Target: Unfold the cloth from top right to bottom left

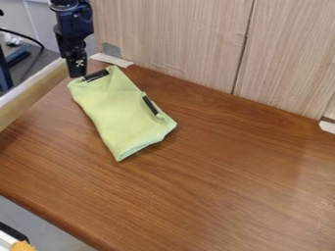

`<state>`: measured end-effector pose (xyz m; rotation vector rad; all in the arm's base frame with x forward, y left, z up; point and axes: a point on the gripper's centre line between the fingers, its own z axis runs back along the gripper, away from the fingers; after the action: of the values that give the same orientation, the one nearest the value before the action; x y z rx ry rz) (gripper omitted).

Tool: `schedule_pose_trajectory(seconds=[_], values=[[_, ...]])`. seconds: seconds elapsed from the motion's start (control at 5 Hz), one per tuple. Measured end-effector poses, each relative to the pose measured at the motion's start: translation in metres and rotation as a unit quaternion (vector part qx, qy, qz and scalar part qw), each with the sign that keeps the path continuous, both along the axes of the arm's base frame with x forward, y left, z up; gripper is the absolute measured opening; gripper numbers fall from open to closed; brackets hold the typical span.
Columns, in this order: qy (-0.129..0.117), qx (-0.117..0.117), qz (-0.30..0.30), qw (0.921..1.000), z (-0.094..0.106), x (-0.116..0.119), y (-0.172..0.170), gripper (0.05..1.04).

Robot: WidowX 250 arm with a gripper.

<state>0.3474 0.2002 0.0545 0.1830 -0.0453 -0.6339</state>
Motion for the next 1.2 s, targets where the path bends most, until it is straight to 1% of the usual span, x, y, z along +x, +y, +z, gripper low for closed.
schedule_pose_trajectory(seconds=[0.2, 0.4, 0.6, 0.8, 1.0, 1.2], values=[[0.017, -0.009, -0.002, 0.9998, -0.015, -0.003, -0.001, 1.001], [0.022, -0.006, -0.033, 0.9992, -0.016, 0.0, -0.007, 1.001], [0.039, -0.002, -0.095, 0.9948, -0.016, 0.006, -0.022, 1.001], [0.043, -0.001, -0.163, 0.9857, -0.02, 0.01, -0.038, 1.001], [0.05, -0.009, -0.261, 0.964, -0.031, 0.013, -0.064, 1.001], [0.043, -0.022, -0.361, 0.9311, -0.034, 0.013, -0.074, 1.001]])
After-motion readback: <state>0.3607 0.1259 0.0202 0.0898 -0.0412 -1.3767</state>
